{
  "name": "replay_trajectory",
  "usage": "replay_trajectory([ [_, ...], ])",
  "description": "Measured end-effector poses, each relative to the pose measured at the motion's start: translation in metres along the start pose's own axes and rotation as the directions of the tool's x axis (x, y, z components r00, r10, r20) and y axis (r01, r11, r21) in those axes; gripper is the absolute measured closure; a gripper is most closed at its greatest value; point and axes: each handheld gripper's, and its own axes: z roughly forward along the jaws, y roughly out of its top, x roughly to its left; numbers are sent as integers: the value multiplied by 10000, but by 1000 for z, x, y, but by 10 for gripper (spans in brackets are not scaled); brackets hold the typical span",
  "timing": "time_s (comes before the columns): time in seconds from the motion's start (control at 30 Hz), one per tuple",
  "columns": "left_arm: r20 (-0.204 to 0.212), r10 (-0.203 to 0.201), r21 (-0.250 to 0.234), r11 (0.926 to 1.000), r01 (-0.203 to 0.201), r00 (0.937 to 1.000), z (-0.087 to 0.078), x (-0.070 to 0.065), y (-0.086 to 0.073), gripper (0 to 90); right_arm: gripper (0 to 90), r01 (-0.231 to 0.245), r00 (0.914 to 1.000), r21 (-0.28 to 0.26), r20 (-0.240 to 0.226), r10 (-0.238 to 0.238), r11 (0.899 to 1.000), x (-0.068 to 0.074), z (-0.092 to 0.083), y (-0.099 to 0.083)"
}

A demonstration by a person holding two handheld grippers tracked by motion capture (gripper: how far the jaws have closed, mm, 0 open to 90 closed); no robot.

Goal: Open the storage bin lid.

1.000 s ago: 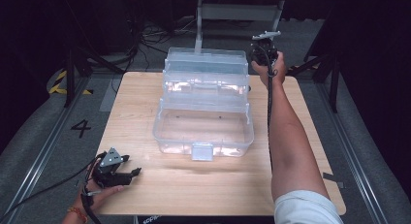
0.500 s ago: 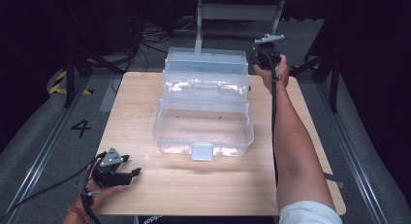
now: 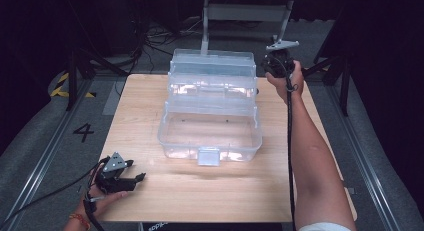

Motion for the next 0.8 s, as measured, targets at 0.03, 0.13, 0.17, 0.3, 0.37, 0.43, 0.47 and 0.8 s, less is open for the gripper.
replay_trajectory([
  [0.03,2,-2,-1,10000,2,10000,0,0,0,312,829,35,10000,26,-2,-35,10000,0,-2,-1],
  [0.13,1,0,2,10000,0,10000,0,0,0,312,821,90,10000,34,-23,-90,10000,1,-6,-5],
  [0.17,3,-1,2,10000,1,10000,0,0,0,312,820,109,9999,52,-41,-109,9999,2,-7,-6],
  [0.3,-59,73,-21,10000,-73,10000,0,1,0,312,794,206,9997,0,-143,-206,9998,3,-14,-9],
  [0.37,-62,69,-20,10000,-69,10000,0,1,0,311,789,317,9992,-32,-226,-318,9995,5,-19,-10],
  [0.43,-62,62,-27,10000,-63,10000,0,0,0,311,784,362,9990,-43,-248,-363,9993,5,-21,-10],
  [0.47,-63,64,-25,10000,-64,10000,0,0,0,311,780,454,9985,-68,-309,-456,9989,6,-23,-11],
  [0.8,-73,62,-20,10000,-62,10000,0,0,0,311,736,801,9958,-23,-451,-802,9968,12,-42,-15],
])
